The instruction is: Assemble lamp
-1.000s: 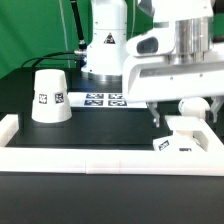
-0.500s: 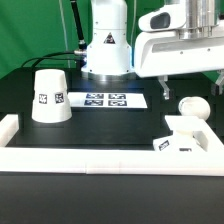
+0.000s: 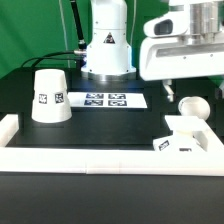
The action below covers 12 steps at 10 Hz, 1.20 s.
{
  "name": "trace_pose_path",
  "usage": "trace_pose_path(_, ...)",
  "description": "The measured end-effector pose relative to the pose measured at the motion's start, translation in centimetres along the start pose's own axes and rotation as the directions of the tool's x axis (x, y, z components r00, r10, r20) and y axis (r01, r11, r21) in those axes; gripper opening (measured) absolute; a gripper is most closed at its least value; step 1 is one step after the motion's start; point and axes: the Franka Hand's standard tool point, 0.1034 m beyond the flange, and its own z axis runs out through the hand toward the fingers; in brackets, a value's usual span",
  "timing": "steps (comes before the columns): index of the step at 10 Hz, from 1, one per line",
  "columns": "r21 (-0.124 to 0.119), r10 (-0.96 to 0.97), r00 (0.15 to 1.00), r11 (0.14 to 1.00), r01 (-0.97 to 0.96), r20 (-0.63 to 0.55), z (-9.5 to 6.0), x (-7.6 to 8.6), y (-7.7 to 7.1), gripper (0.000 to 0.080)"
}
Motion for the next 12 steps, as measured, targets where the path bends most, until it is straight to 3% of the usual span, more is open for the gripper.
trace_pose_path(2,-0.002,-0.015,1.000,1.000,0.015,0.011,0.6,-1.2,-1.0,0.0699)
trace_pose_path(5,-0.008,-0.016,0.999,1.000,0.016,0.041,0.6,-1.4,-0.8,0.0699)
trace_pose_path(6,-0.021,-0.017,0.990,1.000,0.020,0.143,0.6,-2.1,-0.4,0.0699)
trace_pose_path(7,-0.023,-0.008,0.981,1.000,0.013,0.193,0.6,-1.4,-0.2,0.0699)
trace_pose_path(9,-0.040,-0.005,0.941,0.999,0.020,0.338,0.8,-2.7,-0.4,0.0699)
trace_pose_path(12,-0.057,0.013,0.864,0.998,0.019,0.503,1.5,-3.0,-0.5,0.0699)
